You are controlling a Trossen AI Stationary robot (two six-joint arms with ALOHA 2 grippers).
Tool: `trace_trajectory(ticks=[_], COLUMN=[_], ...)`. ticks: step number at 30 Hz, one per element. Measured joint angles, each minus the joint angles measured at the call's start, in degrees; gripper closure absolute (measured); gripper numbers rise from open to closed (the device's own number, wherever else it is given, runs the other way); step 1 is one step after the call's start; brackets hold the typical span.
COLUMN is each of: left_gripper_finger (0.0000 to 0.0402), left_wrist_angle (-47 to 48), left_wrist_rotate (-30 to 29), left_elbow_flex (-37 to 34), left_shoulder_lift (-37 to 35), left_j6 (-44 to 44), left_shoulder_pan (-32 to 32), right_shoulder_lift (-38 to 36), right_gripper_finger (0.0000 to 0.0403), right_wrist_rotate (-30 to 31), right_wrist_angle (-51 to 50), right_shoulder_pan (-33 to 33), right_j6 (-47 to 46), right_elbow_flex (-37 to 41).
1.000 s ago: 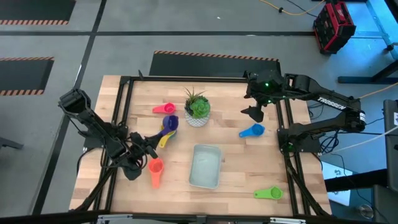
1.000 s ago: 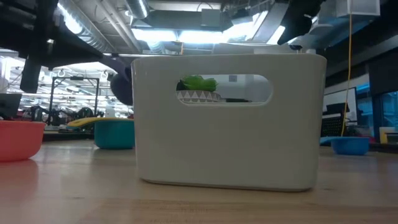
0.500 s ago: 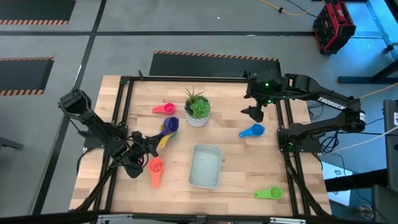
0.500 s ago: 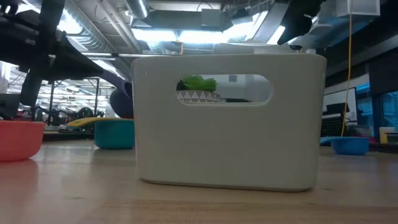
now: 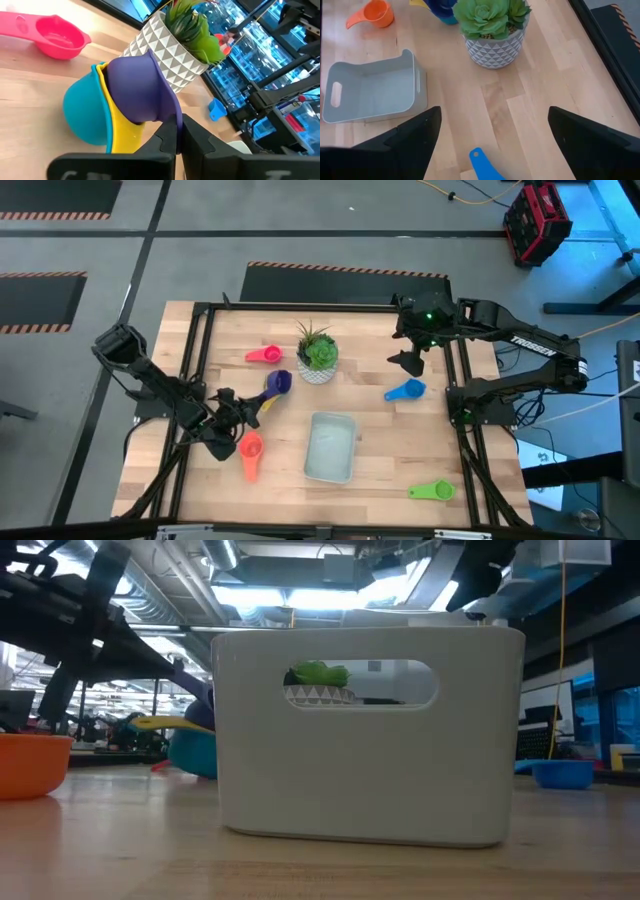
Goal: Nest measuring cups in basket
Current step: Stack the purple measuring cup on top of the yellow measuring cup
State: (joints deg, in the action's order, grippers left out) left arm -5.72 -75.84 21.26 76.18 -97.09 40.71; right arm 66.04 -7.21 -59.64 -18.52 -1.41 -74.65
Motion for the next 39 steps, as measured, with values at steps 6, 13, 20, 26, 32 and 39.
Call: trace_trajectory(ticks=[6,13,20,26,32,39], left_gripper_finger=[0.0383,0.038,0.0373,0.0316,0.0266,0.0264], left_wrist_angle=[0.2,0.2,0.2,0.2,0.2,0.2], left_wrist_rotate=[0.6,3.5,4.4,8.4,12.9,18.8], left_elbow_flex=[0.0,0.0,0.0,0.0,0.0,0.0], left_shoulder_lift=[0.0,0.0,0.0,0.0,0.0,-0.1], left_j6=[-0.3,-0.8,-1.8,-1.8,-1.4,3.9], left_shoulder_pan=[0.0,0.0,-0.5,-2.7,-4.9,-5.0], right_shoulder_lift=[0.0,0.0,0.0,0.0,0.0,0.0], right_gripper_finger=[0.0033,0.0033,0.0033,0.0033,0.0033,0.0033], right_wrist_rotate=[0.0,0.0,0.0,0.0,0.0,-0.1], right_wrist_angle=[0.0,0.0,0.0,0.0,0.0,0.0], right_shoulder_pan=[0.0,0.0,0.0,0.0,0.0,0.0], right_j6=[0.0,0.0,0.0,0.0,0.0,0.0], right_elbow_flex=[0.0,0.0,0.0,0.0,0.0,0.0])
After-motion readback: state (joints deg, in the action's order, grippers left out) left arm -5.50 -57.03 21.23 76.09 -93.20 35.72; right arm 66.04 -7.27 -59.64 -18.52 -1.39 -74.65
